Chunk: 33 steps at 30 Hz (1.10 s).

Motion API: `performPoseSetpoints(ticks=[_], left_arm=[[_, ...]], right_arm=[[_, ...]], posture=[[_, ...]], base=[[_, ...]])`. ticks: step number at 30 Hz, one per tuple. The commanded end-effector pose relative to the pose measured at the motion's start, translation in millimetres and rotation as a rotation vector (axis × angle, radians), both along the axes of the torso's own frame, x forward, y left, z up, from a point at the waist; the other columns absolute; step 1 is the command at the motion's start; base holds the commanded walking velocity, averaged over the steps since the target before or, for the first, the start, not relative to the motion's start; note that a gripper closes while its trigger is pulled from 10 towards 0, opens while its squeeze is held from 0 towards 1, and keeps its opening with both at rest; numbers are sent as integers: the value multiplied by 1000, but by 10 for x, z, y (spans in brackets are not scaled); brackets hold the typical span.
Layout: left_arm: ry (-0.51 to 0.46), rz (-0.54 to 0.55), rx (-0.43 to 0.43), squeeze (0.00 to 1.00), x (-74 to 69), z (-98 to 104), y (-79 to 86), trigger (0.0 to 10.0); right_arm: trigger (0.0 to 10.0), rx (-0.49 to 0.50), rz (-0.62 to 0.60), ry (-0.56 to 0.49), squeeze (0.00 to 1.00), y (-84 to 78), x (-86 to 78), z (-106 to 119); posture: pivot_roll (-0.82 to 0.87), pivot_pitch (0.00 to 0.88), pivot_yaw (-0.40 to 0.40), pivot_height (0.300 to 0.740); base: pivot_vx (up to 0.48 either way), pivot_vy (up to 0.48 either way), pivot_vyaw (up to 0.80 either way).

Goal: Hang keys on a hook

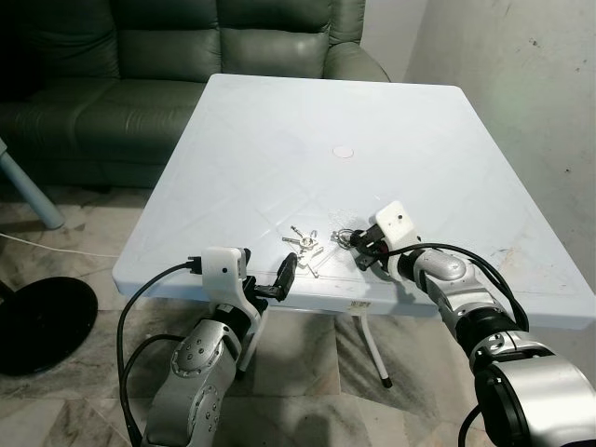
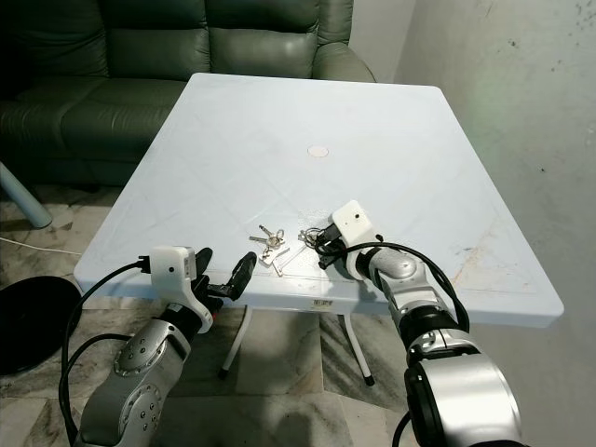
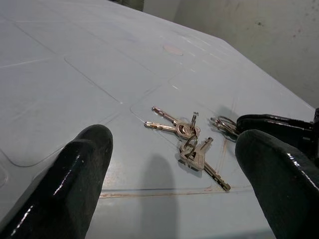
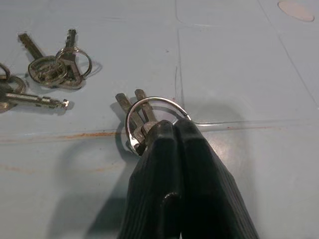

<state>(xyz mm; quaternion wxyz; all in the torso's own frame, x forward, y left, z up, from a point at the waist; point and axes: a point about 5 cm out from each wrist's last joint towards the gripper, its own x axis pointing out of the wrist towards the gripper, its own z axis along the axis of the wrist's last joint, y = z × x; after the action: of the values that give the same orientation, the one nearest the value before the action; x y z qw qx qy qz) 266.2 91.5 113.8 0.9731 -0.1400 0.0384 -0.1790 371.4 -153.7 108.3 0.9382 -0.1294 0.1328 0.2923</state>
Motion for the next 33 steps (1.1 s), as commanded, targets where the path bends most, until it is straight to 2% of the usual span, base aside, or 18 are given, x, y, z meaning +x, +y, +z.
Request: performPoseSetpoints(ticks=[1, 5, 6, 7, 17, 18, 19, 20, 25, 29, 33], left_arm=[[-17, -10, -44, 0, 5, 66, -100, 10000], [-17, -9, -44, 0, 6, 67, -101, 10000], [-17, -8, -45, 0, 7, 69, -101, 10000], [-17, -8, -45, 0, 7, 69, -101, 10000], [-19, -6, -45, 0, 15, 71, -95, 10000], [-20, -7, -45, 0, 16, 75, -98, 10000], [-21, -7, -45, 0, 17, 77, -102, 10000], [-22, -7, -45, 0, 18, 78, -102, 10000], [-24, -8, -47, 0, 25, 83, -103, 10000], [-27, -9, -47, 0, 32, 90, -110, 10000], [-29, -9, -47, 0, 34, 93, -115, 10000]], right_arm=[[10000, 8, -23, 14, 1000, -14, 20, 15], [10000, 17, -7, 19, 1000, -6, 17, 19], [10000, 11, 16, 20, 125, 3, 12, 21], [10000, 11, 25, 22, 0, 6, 9, 22], [10000, 50, 80, 42, 0, -2, -10, 36], [2000, 50, 78, 30, 0, -11, -6, 48], [2000, 57, 82, 27, 0, -13, -6, 56], [0, 72, 86, 23, 0, -15, -6, 65], [0, 118, 99, 16, 0, -10, 0, 104], [0, 114, 53, -29, 0, -18, 42, 164], [0, 159, 31, -53, 0, 1, 64, 210]], posture=[[69, 70, -74, 732], [69, 72, -74, 732], [69, 72, -74, 732], [69, 72, -74, 732], [68, 72, -73, 732], [68, 72, -73, 732], [69, 72, -73, 732], [68, 71, -73, 732], [69, 67, -73, 732], [69, 63, -73, 732], [70, 63, -74, 732]], base=[[0, 0, 0], [0, 0, 0], [0, 0, 0], [0, 0, 0], [0, 0, 0], [0, 0, 0], [0, 0, 0], [0, 0, 0], [0, 0, 0], [0, 0, 0], [0, 0, 0]])
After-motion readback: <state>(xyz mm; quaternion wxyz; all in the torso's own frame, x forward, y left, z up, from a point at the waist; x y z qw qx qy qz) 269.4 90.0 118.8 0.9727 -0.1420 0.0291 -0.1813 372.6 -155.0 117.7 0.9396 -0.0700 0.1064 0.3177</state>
